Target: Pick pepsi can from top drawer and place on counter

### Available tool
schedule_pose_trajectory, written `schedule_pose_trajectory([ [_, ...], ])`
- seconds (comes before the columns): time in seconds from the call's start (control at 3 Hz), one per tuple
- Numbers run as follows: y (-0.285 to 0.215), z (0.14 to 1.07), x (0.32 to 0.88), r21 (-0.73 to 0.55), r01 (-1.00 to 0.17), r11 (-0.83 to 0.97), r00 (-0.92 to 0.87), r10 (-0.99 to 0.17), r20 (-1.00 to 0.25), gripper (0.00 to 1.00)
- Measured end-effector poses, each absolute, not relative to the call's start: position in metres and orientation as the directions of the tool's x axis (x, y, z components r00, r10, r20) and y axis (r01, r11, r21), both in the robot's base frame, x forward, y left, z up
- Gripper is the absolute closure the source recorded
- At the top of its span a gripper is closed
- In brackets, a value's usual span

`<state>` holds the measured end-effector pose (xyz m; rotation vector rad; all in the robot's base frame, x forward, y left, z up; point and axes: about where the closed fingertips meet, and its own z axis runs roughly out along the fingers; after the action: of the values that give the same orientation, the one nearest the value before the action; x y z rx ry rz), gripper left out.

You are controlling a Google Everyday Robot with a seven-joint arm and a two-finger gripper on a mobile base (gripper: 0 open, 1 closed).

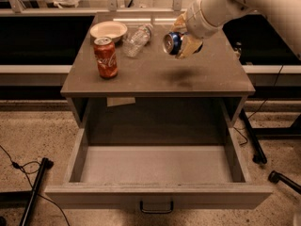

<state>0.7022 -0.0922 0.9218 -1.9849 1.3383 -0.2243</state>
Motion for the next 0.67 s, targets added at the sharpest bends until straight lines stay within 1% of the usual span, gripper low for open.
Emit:
schedule_pose_trajectory([
  [0.67,-0.075,0.896,0.714,-0.591,-0.765,-0.256,0.466,-0.854,-0.233,1.0],
])
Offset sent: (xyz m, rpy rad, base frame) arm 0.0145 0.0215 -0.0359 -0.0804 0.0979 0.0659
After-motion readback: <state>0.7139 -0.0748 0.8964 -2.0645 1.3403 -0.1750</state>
